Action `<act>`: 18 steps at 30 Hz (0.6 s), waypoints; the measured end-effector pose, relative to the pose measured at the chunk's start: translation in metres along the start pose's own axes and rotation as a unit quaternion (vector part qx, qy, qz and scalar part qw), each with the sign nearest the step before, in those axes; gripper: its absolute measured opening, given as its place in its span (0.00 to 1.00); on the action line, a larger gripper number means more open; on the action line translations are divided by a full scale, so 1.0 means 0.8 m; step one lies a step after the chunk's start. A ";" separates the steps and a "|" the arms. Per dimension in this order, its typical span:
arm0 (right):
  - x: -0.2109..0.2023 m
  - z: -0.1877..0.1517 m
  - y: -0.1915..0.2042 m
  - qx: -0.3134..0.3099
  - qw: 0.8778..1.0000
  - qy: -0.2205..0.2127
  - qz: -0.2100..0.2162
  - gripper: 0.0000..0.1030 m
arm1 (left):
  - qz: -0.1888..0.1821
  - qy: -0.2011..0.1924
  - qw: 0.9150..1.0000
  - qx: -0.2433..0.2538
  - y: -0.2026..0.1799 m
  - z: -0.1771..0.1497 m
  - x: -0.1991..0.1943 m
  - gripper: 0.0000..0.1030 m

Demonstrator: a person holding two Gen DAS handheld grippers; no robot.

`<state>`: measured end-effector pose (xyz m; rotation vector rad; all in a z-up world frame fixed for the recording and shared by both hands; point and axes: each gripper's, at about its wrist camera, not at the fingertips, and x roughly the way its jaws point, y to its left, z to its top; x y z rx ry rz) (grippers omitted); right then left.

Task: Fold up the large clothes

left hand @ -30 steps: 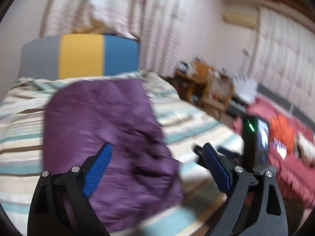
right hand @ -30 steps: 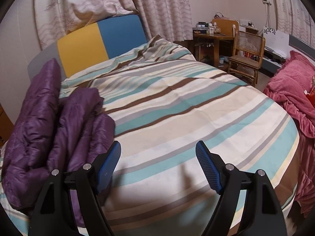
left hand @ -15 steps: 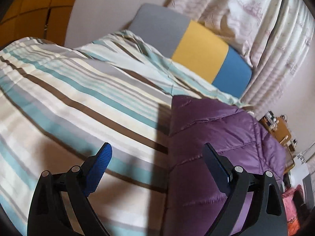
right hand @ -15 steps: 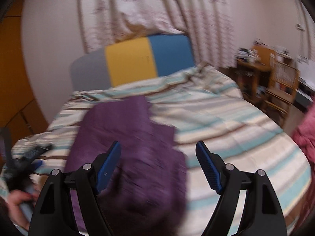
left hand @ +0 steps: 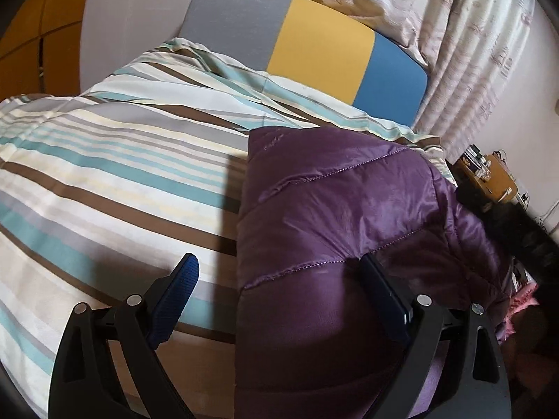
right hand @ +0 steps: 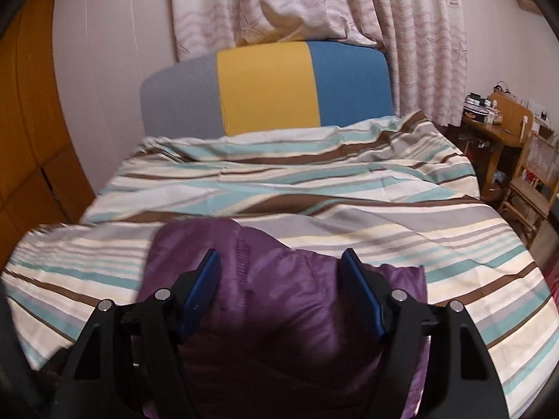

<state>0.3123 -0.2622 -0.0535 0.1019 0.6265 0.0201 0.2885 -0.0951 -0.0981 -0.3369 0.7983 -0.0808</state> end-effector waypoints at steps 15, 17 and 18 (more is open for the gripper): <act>0.013 -0.090 -0.111 0.069 0.996 0.022 -0.051 0.65 | -0.035 0.007 0.996 0.079 -0.058 -0.027 0.016 0.91; 0.014 -0.094 -0.112 0.071 0.996 0.026 -0.053 0.65 | -0.034 0.010 0.997 0.074 -0.056 -0.028 0.020 0.94; 0.016 -0.095 -0.114 0.072 0.996 0.028 -0.053 0.65 | -0.035 0.011 0.997 0.071 -0.054 -0.028 0.022 0.94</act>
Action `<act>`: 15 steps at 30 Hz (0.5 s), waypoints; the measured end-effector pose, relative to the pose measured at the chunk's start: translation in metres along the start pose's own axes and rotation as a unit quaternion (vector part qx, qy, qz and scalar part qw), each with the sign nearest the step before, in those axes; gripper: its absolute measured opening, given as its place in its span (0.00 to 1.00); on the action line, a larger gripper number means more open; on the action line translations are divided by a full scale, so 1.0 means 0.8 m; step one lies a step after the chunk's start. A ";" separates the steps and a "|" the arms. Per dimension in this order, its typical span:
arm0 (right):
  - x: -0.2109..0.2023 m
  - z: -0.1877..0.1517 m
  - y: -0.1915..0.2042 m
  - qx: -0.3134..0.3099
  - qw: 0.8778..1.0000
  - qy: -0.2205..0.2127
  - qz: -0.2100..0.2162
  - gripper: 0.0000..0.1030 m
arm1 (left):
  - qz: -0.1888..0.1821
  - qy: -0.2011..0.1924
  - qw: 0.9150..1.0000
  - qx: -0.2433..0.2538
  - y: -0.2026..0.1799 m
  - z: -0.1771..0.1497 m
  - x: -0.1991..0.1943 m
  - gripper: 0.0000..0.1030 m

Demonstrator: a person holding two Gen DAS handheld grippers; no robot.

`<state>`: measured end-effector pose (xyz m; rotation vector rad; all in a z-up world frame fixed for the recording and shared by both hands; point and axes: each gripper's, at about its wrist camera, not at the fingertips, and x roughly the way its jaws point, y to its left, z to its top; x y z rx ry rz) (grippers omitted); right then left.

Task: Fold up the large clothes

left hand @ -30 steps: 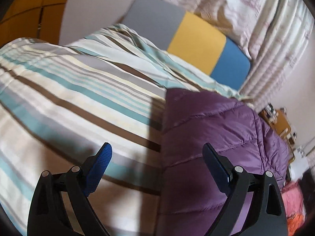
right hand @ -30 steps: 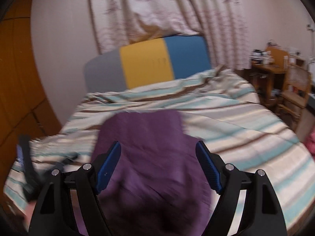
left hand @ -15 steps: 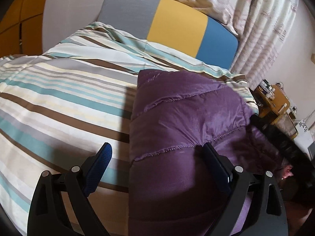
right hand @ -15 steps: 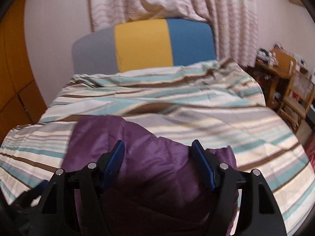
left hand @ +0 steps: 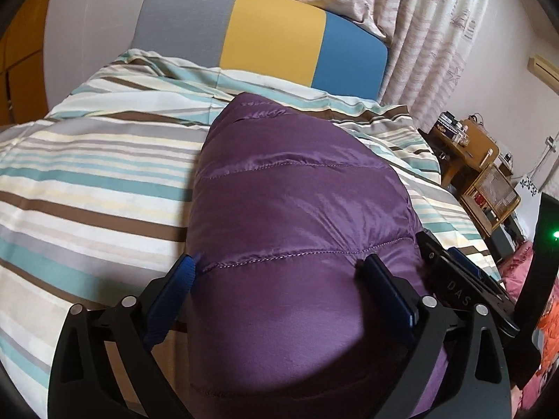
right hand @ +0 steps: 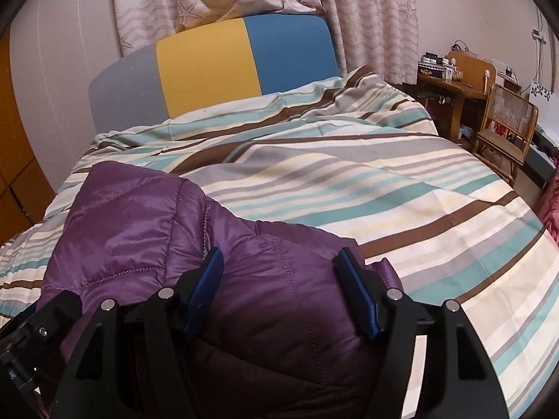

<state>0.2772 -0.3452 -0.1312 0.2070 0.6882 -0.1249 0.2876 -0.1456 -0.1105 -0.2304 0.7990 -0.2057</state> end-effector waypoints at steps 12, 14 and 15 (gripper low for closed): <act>0.017 -0.003 -0.012 0.025 0.999 0.022 0.017 0.68 | 0.092 0.018 0.995 0.022 -0.021 0.064 0.021 0.94; 0.018 -0.002 -0.010 0.025 0.999 0.025 0.016 0.68 | 0.123 0.031 0.991 0.041 -0.027 0.075 0.047 0.94; 0.019 -0.002 -0.010 0.026 0.999 0.027 0.016 0.68 | 0.136 0.039 0.989 0.050 -0.026 0.077 0.063 0.94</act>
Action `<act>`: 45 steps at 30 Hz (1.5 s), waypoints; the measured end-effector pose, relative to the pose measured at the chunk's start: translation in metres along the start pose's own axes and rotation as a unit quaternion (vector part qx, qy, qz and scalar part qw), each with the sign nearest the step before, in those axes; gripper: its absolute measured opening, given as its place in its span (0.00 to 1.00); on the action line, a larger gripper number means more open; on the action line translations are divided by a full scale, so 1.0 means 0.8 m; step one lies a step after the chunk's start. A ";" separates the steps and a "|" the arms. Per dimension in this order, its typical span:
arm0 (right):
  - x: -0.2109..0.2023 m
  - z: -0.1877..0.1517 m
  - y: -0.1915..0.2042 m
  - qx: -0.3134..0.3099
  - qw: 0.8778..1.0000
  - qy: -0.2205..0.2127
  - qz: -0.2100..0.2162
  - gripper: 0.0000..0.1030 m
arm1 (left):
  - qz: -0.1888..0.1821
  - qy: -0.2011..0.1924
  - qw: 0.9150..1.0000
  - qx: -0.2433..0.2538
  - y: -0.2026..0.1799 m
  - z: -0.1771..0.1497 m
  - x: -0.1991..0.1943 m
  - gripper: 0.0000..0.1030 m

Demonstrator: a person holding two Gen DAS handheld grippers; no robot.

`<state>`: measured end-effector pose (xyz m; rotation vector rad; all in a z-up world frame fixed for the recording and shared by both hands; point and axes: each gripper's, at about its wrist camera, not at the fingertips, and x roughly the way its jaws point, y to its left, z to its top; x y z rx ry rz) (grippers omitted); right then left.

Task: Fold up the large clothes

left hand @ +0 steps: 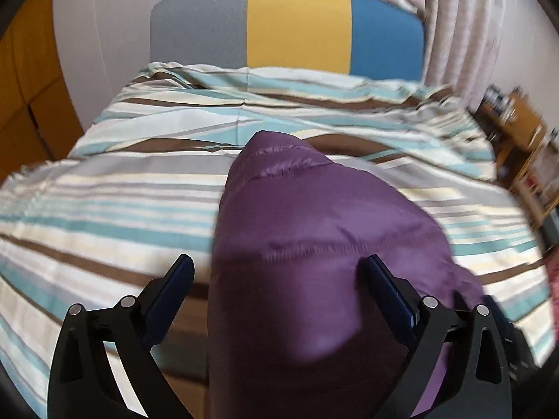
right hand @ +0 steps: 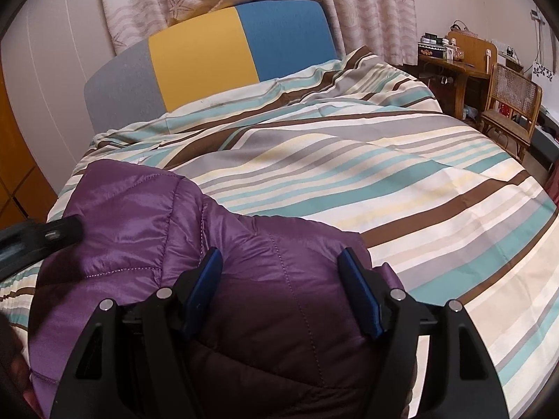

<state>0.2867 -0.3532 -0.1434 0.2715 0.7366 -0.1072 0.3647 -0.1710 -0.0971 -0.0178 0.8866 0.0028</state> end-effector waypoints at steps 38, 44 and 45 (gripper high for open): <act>-0.067 -0.031 -0.002 -0.018 0.999 -0.029 0.023 0.86 | -0.108 -0.043 0.993 -0.018 0.045 -0.126 -0.068 0.97; -0.068 -0.079 -0.031 0.022 1.000 0.000 0.022 0.89 | -0.093 -0.054 0.994 0.038 0.034 -0.135 -0.057 0.97; -0.064 -0.083 -0.035 0.029 0.999 0.007 0.024 0.90 | -0.088 -0.051 0.993 0.054 0.031 -0.135 -0.052 0.97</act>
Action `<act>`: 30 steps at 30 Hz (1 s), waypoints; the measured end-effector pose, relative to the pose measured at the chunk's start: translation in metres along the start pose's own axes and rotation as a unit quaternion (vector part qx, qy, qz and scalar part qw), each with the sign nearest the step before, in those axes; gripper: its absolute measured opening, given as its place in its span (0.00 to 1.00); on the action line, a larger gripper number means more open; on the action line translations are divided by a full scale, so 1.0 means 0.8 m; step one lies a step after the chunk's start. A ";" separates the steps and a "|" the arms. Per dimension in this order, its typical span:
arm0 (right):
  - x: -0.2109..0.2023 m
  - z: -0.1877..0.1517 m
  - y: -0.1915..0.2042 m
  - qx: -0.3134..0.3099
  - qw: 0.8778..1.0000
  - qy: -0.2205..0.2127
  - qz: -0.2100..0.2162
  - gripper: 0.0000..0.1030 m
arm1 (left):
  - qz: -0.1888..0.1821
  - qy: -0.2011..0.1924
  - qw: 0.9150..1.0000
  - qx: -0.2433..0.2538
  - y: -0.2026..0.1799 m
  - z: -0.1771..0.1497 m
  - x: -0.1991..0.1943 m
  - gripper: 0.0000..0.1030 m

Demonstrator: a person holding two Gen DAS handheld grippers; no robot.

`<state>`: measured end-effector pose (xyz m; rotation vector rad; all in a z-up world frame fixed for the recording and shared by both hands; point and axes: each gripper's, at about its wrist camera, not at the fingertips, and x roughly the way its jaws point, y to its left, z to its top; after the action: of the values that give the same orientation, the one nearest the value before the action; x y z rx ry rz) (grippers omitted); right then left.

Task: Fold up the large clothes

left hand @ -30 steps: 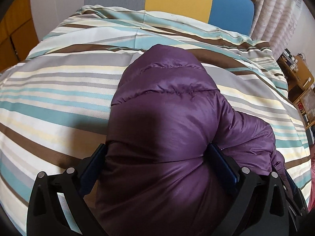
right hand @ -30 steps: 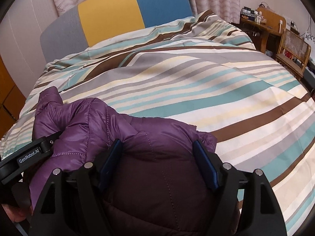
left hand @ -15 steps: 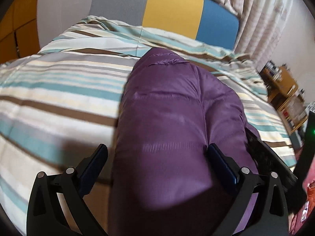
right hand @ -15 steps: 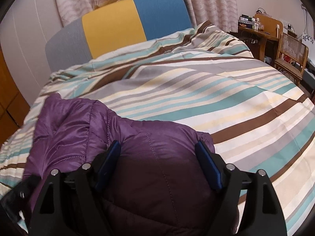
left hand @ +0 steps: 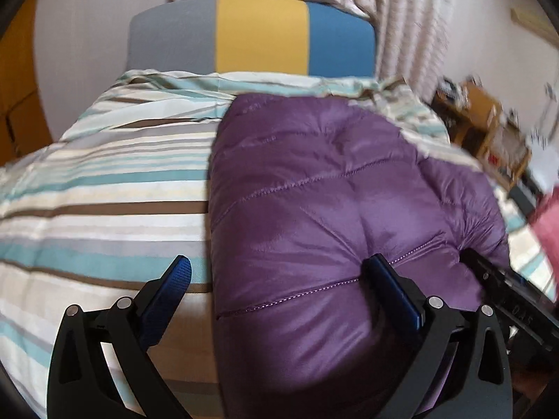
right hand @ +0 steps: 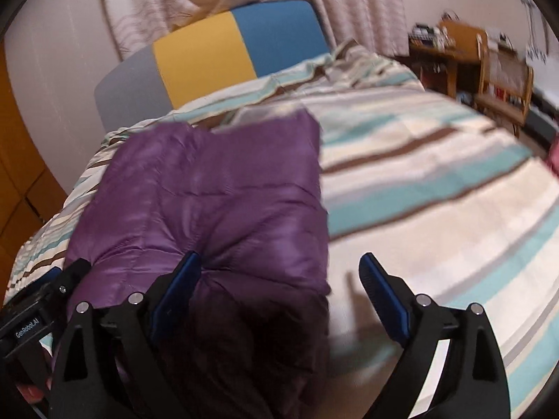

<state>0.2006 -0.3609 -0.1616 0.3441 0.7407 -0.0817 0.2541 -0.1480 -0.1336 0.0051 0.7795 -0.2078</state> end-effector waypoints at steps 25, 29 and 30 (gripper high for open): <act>-0.066 -0.058 -0.003 -0.078 0.996 0.007 -0.045 0.97 | -0.065 0.006 0.996 0.055 -0.014 -0.061 -0.033 0.97; -0.046 -0.071 0.001 -0.101 0.993 0.015 -0.065 0.97 | -0.097 0.077 0.992 0.027 0.001 -0.059 0.006 0.97; -0.045 -0.071 0.005 -0.106 0.992 0.014 -0.070 0.97 | -0.107 0.084 0.991 0.019 0.005 -0.057 0.011 0.97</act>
<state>0.1377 -0.3398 -0.1753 0.0902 0.7938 -0.1297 0.2291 -0.1420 -0.1724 -0.0245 0.9448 -0.4300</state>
